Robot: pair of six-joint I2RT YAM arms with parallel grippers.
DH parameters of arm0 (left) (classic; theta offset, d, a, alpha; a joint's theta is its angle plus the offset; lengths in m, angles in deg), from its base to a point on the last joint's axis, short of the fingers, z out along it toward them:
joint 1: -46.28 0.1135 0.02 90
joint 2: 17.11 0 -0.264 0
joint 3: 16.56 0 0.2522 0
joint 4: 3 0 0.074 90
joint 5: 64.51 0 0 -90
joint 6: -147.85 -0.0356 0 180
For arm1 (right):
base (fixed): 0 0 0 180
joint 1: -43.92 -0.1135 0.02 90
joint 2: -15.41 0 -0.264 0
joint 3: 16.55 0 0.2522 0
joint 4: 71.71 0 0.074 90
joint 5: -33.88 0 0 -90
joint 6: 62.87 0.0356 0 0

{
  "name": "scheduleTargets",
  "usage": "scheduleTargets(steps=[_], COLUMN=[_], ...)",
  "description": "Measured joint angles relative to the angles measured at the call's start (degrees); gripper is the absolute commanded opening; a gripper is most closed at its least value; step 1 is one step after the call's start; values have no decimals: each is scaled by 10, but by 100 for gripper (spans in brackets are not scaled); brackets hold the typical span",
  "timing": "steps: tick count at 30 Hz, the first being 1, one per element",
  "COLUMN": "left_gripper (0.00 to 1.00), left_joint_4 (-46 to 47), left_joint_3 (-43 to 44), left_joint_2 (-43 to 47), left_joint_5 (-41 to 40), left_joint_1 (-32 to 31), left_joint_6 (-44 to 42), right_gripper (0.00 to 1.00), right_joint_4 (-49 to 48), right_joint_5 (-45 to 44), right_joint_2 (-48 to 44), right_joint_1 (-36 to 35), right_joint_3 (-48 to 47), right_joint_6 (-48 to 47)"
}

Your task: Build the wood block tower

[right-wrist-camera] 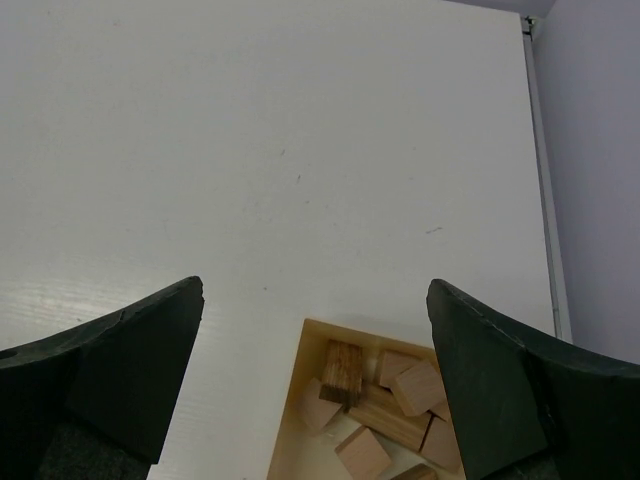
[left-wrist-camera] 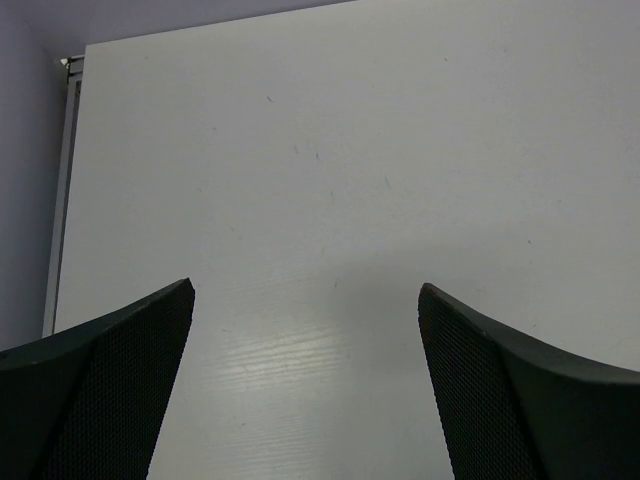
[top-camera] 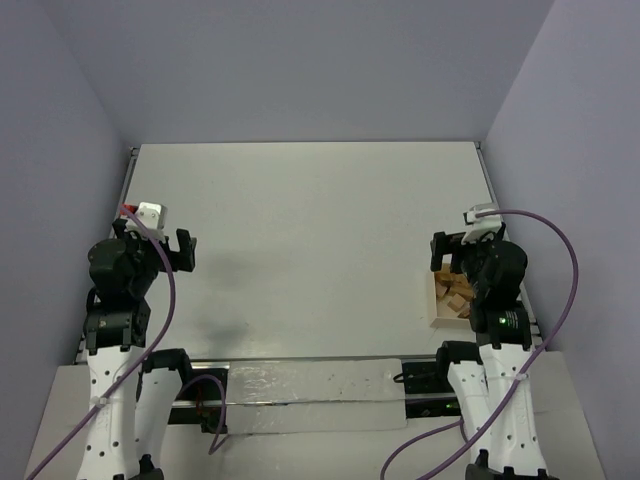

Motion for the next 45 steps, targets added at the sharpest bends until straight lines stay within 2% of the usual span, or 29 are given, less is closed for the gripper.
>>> scheduleTargets(steps=[10,18,27,35,39,45], left_gripper=[99,99,99,99,99,99], left_joint_4=[-8,-14,-20,-25,-28,-32], left_joint_3=[0,0,1,7,8,9], left_joint_2=[-16,-38,-47,-51,-52,-54], left_joint_5=[19,23,32,45,52,58], left_joint_1=[3,3,3,3,3,3], left_joint_6=[-9,-11,-19,-23,-24,-25], right_gripper=[100,99,82,76,74,63], right_joint_4=[33,134,265,345,348,340], right_joint_5=[3,-37,-86,-85,-74,-39], right_joint_2=[34,176,306,348,356,408], right_joint_1=[0,0,13,120,184,288], right_joint_3=[-24,-184,-260,-261,-253,-227], right_joint_6=[-11,-58,-105,-175,-209,-267])
